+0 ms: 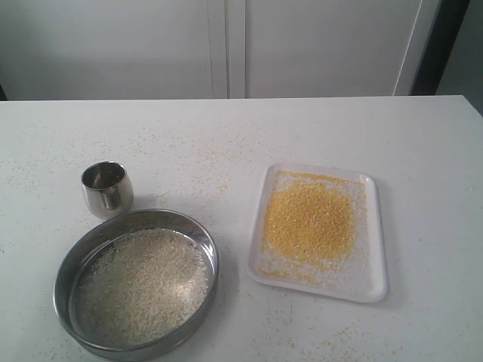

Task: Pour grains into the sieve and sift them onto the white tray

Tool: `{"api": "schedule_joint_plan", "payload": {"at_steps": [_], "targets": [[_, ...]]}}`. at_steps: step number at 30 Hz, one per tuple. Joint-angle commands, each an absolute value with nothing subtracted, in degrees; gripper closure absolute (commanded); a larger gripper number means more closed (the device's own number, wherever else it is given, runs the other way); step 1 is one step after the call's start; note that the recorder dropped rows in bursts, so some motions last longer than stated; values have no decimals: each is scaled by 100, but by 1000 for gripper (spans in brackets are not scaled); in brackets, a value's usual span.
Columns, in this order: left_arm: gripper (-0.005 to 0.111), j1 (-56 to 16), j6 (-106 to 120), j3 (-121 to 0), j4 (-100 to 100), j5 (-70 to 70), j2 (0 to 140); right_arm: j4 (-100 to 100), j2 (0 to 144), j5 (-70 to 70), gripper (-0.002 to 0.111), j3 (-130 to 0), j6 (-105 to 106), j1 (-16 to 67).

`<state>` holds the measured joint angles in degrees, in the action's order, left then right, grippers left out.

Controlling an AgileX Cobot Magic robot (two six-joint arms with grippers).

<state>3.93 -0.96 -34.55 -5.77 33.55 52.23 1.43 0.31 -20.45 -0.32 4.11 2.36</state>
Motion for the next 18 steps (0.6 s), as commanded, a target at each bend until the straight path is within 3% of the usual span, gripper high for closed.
{"api": "schedule_joint_plan", "payload": {"at_steps": [1,18], "targets": [[107,402,-108,-3388,-543,3395,4953,156,0,-1954,108,0,400,261],[107,402,0,-2567,-412,2944,3348,156,0,-1954,108,0,400,261]]}}
